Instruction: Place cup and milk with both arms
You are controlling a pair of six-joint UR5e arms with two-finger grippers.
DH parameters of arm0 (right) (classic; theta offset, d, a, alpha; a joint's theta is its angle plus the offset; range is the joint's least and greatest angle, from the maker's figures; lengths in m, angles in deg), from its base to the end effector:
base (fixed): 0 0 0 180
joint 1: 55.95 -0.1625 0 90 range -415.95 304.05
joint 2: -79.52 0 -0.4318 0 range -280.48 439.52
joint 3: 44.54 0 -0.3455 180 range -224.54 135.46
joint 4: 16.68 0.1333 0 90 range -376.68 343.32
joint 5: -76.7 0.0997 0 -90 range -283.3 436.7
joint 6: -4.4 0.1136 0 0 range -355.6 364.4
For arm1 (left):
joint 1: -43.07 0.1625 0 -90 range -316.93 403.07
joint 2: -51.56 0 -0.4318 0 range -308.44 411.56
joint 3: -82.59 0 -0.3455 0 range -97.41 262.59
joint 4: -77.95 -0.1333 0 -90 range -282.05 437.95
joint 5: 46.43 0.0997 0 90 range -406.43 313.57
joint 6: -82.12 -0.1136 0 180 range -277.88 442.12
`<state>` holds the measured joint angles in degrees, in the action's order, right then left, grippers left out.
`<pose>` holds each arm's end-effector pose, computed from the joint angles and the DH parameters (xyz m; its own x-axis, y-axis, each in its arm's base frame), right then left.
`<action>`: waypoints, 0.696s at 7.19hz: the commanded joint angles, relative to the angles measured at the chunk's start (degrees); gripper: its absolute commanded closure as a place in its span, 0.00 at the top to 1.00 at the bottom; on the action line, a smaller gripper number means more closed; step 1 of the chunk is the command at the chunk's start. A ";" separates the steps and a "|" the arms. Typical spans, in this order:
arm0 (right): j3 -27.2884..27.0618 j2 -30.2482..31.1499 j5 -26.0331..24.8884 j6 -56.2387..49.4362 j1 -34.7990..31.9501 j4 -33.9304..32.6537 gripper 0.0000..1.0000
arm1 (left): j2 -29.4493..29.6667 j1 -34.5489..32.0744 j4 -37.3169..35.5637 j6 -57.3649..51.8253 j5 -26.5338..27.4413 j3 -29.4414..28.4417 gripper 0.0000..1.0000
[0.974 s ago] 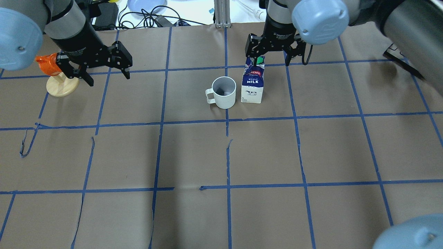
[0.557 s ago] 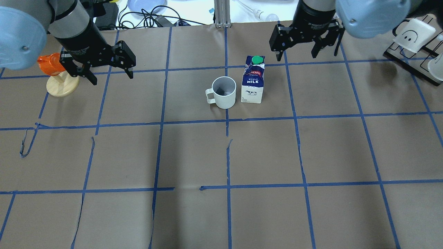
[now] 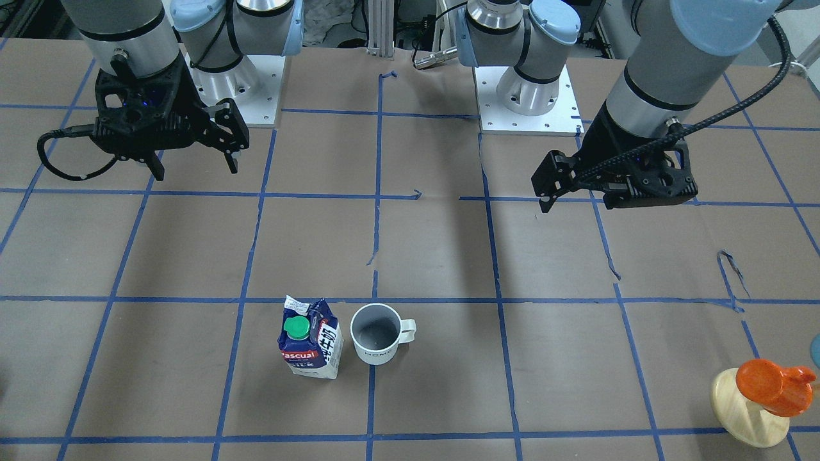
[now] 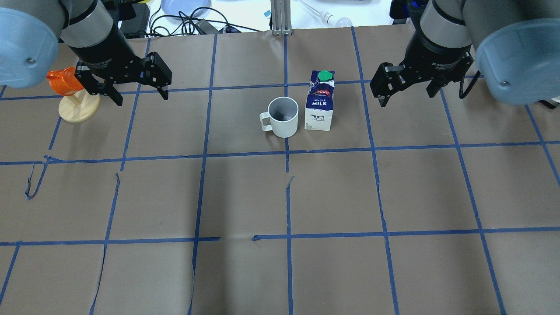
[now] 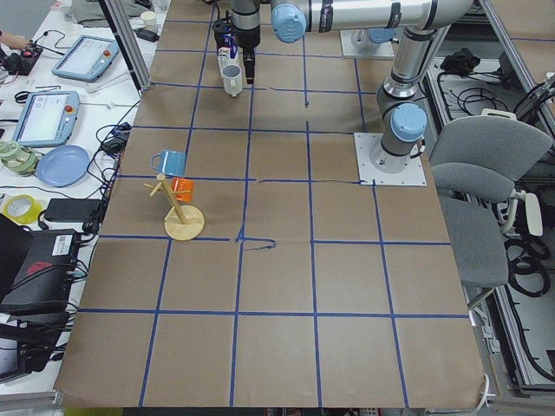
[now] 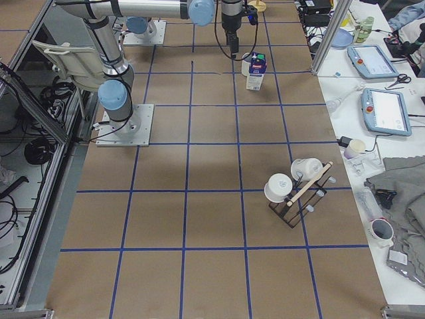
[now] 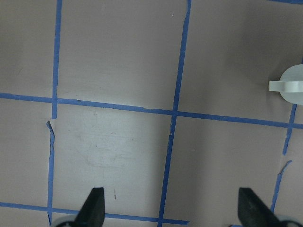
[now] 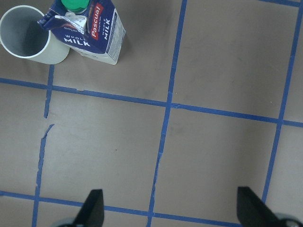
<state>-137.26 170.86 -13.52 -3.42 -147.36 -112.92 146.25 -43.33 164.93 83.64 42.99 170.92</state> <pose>0.1438 -0.4409 0.4811 -0.9871 -0.1596 0.0153 -0.1603 0.9835 -0.0834 -0.1040 -0.4875 0.4611 -0.9960 -0.0892 0.0101 -0.0892 0.9960 0.0003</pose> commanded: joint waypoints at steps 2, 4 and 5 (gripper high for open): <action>4.47 -0.38 0.14 0.00 -0.17 3.23 1.00 | -0.03 0.09 -0.05 -1.35 -0.12 0.08 1.00; 4.30 -0.38 -0.04 0.00 -0.25 3.17 1.00 | -0.37 0.09 0.03 -4.41 0.40 0.00 1.00; 4.30 -0.38 -0.04 0.08 -0.25 3.16 1.00 | -0.55 0.09 0.12 -4.43 0.58 -0.18 1.00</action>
<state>-133.00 170.51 -13.52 -3.41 -147.58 -109.82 145.95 -43.21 164.96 79.94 43.33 170.88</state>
